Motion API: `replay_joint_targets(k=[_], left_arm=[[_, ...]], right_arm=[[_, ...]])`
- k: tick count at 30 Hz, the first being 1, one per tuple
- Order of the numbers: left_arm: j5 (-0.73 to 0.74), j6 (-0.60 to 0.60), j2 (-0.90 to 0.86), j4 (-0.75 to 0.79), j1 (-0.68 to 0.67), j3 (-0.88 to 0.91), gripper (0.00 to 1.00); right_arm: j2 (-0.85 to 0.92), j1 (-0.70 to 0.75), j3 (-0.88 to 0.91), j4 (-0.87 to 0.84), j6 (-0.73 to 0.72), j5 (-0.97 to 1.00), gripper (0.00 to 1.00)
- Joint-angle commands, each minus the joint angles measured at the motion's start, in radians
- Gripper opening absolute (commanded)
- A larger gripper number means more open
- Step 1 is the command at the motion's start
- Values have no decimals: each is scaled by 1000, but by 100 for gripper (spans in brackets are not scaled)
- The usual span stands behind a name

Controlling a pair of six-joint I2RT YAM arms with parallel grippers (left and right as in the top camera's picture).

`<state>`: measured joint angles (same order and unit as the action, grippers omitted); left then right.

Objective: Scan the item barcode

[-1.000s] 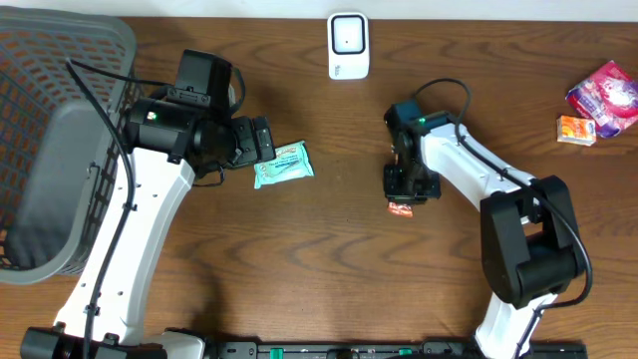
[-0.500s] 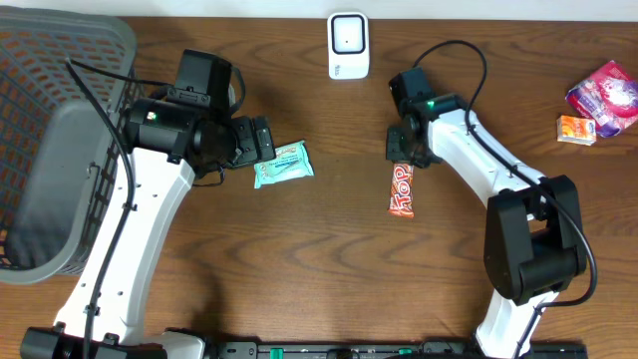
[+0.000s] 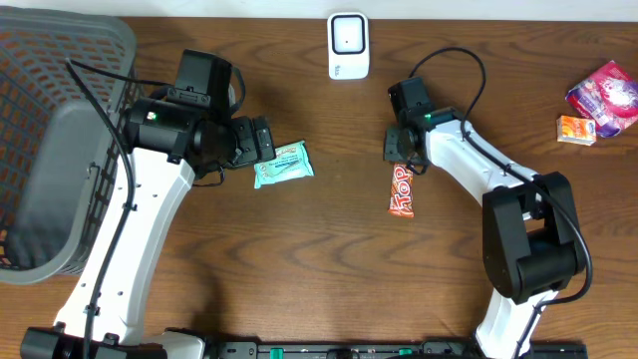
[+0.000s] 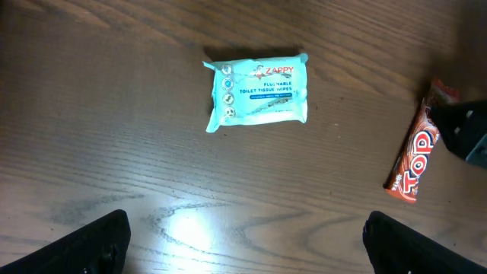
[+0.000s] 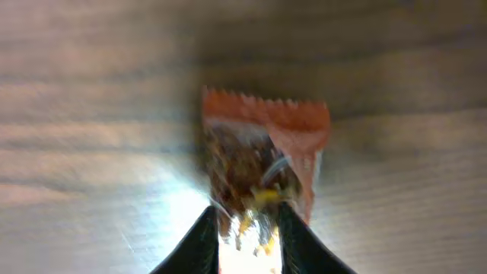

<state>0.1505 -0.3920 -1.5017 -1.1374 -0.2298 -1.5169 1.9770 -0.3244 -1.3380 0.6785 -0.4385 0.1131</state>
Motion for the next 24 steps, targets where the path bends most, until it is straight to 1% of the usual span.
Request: replay_joint_targets(k=[1,4,6,11,15,18,19,24], left_arm=[[-10,3,-1,-3,2,-5,98],[-10,3,-1,-3,2,-5,98],[-10,2,-1,-3,2,-5,98],[-10,3,-1,-3,2,-5,98],[-10,3,-1,-3,2,-5,98],[-10,3,-1,-3,2,-5,98],[-10,3,-1,-3,2,-5,98],[-10,3,-1,-3,2,-5,98]], right_arm=[[2,18,-91,77,1,8,1],[2,18,-121,146,6,10,1],[6,18,-113,163,5,13,1],[6,13,5,83,-51,8,1],[6,13,98,-34,-73,-14,2],[3,25,72,-52,-56,-8,9],[3,33,40,-30,-40,-11,11],[3,58,-102,131,-16,-21,18]])
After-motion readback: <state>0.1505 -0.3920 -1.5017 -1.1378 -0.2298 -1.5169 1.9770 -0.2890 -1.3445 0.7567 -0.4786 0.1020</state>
